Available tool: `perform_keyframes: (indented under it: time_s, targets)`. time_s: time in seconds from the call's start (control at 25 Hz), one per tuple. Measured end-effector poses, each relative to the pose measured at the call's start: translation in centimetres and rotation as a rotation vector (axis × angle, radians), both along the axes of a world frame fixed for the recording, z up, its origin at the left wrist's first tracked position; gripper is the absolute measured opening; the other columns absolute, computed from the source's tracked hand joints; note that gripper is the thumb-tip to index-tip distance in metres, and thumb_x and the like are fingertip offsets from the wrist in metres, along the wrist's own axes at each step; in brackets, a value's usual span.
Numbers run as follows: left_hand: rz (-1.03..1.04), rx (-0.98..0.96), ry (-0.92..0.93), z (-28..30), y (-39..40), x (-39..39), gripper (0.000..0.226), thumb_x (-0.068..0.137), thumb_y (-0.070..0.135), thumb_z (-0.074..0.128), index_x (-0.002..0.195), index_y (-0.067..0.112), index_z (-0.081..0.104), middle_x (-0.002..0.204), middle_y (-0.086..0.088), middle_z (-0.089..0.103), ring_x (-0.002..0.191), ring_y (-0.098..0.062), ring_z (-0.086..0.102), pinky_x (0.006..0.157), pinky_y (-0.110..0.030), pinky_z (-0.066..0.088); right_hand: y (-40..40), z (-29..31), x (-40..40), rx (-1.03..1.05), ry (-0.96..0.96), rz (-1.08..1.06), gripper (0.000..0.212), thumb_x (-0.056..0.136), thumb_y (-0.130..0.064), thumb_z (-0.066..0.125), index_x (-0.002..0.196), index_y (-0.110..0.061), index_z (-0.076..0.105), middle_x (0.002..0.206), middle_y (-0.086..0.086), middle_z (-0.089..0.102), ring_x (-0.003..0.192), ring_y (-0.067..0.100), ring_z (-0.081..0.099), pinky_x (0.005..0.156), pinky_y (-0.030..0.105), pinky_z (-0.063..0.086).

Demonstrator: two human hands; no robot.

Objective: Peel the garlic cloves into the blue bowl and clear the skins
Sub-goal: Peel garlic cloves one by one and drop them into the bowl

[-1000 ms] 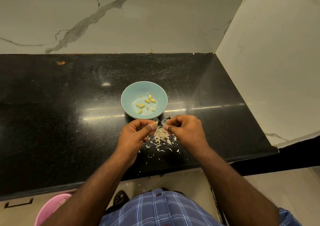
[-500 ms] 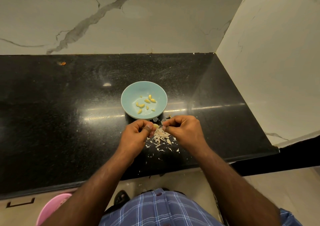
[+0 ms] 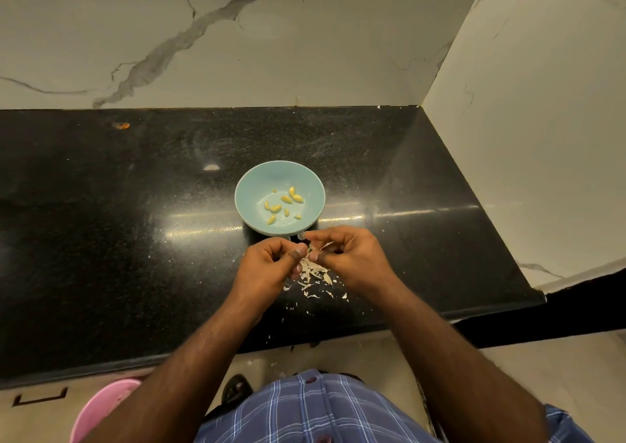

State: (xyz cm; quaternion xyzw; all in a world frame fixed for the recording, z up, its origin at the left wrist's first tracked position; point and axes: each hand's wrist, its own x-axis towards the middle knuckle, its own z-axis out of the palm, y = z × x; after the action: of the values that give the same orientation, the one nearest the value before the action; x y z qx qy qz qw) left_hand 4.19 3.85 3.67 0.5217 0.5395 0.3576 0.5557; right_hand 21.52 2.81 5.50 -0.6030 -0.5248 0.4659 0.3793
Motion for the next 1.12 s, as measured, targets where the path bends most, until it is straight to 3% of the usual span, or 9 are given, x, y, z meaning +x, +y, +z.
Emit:
perform_keyframes:
  time_s: [0.08,0.2,0.32,0.52,0.6,0.68,0.76,0.96,1.12]
  targets:
    - [0.002,0.016,0.046,-0.3,0.1,-0.2,0.006,0.092,0.017,0.073,0.087,0.019,0.075,0.076,0.000,0.074,0.071,-0.009,0.066,0.072,-0.029,0.054,0.1,0.0,0.3,-0.039,0.032,-0.055,0.026,0.083,-0.003,0.080,0.100,-0.022,0.080,0.095,0.005,0.075,0.078,0.015,0.071,0.078,0.033,0.062]
    - [-0.018,0.051,0.121,-0.5,0.4,-0.6,0.019,0.090,0.013,0.074,0.091,0.032,0.076,0.091,0.008,0.077,0.091,-0.008,0.072,0.089,-0.039,0.059,-0.1,0.2,0.6,-0.106,0.100,-0.089,0.020,0.083,0.001,0.079,0.092,-0.017,0.078,0.091,0.009,0.076,0.083,0.021,0.075,0.074,0.030,0.062]
    - [-0.041,0.075,0.176,-0.3,0.4,-0.5,0.012,0.096,0.027,0.069,0.092,0.035,0.076,0.087,0.012,0.077,0.090,-0.006,0.071,0.091,-0.043,0.057,-0.2,0.6,0.7,-0.124,0.130,-0.098,0.016,0.081,0.000,0.080,0.094,-0.010,0.077,0.086,0.009,0.077,0.083,0.020,0.076,0.071,0.027,0.062]
    - [-0.046,0.081,0.108,-0.3,0.4,-0.2,0.017,0.092,0.021,0.073,0.100,0.037,0.074,0.090,0.007,0.078,0.093,-0.009,0.073,0.093,-0.043,0.057,-0.1,0.5,0.5,-0.082,0.127,-0.094,0.008,0.080,-0.007,0.083,0.081,-0.012,0.077,0.076,0.004,0.076,0.072,0.012,0.072,0.067,0.024,0.059]
    - [-0.015,0.043,0.009,0.2,0.3,0.1,0.018,0.092,0.017,0.073,0.106,0.028,0.072,0.091,0.002,0.079,0.092,-0.009,0.074,0.089,-0.034,0.059,-0.2,0.5,0.4,-0.072,0.158,-0.088,0.009,0.080,-0.005,0.082,0.082,-0.010,0.076,0.073,0.001,0.075,0.069,0.009,0.070,0.066,0.020,0.056]
    - [0.008,-0.024,-0.084,0.8,0.2,0.3,0.024,0.087,0.014,0.077,0.110,0.017,0.071,0.090,-0.002,0.079,0.083,-0.009,0.075,0.071,-0.022,0.057,-0.2,0.7,0.3,-0.073,0.194,-0.079,0.011,0.078,-0.004,0.083,0.085,-0.009,0.076,0.072,0.000,0.074,0.069,0.009,0.070,0.067,0.020,0.056]
    - [0.023,-0.141,-0.182,1.1,0.2,0.4,0.039,0.074,0.023,0.083,0.110,0.013,0.070,0.085,-0.004,0.078,0.075,-0.014,0.072,0.060,-0.021,0.050,-0.2,0.7,0.0,-0.066,0.213,-0.083,0.017,0.071,-0.007,0.086,0.084,-0.010,0.076,0.073,0.001,0.075,0.071,0.012,0.071,0.071,0.024,0.058]
    - [0.060,-0.389,-0.393,1.2,0.6,0.0,0.029,0.085,0.005,0.076,0.112,0.007,0.067,0.080,-0.006,0.075,0.070,-0.015,0.071,0.058,-0.020,0.050,0.0,0.6,-0.2,-0.081,0.270,-0.073,0.020,0.075,0.003,0.083,0.088,-0.010,0.076,0.075,0.002,0.076,0.073,0.012,0.072,0.071,0.024,0.057]
    - [0.091,-0.445,-0.498,1.3,1.0,-0.5,0.028,0.086,-0.002,0.073,0.110,0.009,0.065,0.082,-0.006,0.075,0.070,-0.015,0.071,0.058,-0.019,0.054,0.1,0.7,-0.1,-0.111,0.295,-0.075,0.021,0.078,0.008,0.080,0.090,-0.009,0.076,0.078,0.005,0.075,0.075,0.016,0.072,0.073,0.027,0.060]
